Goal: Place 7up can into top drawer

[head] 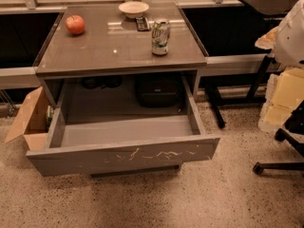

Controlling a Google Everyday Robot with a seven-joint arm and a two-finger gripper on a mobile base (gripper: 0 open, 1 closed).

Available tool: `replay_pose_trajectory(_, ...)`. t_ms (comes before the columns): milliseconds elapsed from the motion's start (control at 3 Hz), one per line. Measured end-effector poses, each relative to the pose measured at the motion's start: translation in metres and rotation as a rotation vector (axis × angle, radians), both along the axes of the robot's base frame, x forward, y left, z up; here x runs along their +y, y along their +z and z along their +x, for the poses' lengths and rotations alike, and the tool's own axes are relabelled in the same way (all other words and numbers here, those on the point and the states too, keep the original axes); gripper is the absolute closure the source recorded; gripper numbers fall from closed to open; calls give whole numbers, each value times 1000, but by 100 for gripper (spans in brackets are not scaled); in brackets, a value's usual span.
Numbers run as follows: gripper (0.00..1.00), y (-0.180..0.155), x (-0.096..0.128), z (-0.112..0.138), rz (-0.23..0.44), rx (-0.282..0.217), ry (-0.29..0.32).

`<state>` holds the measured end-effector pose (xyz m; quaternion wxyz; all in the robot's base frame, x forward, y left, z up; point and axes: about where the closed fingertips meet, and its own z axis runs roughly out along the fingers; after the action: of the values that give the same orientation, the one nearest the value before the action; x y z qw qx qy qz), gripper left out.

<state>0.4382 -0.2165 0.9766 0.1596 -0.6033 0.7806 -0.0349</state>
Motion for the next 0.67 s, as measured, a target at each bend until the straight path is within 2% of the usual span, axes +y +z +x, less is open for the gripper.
replay_pose_trajectory(333,0,1,3,6,10,-17,11)
replay_pose_trajectory(667,0,-4,11,49,127,-85,69)
